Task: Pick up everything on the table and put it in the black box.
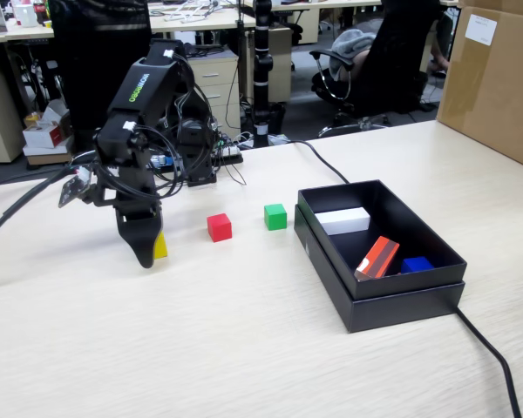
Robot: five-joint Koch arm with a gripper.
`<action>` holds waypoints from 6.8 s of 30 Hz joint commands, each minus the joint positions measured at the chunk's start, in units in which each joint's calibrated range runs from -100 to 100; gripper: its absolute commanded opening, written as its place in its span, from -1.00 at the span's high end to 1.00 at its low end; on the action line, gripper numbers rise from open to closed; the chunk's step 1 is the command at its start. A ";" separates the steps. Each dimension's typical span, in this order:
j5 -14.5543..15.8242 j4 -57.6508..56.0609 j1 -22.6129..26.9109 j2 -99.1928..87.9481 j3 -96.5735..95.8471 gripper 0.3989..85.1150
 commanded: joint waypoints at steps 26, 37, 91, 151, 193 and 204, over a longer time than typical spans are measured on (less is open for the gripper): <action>1.90 5.35 0.59 -0.55 -0.76 0.85; 3.91 -5.45 4.30 -24.99 5.86 0.85; 20.17 -3.55 31.16 19.07 46.74 0.35; 12.16 9.93 16.17 -50.24 -30.23 -0.12; 12.41 15.98 14.46 -35.89 -24.52 0.99; 14.55 4.66 21.49 -51.84 -5.48 0.99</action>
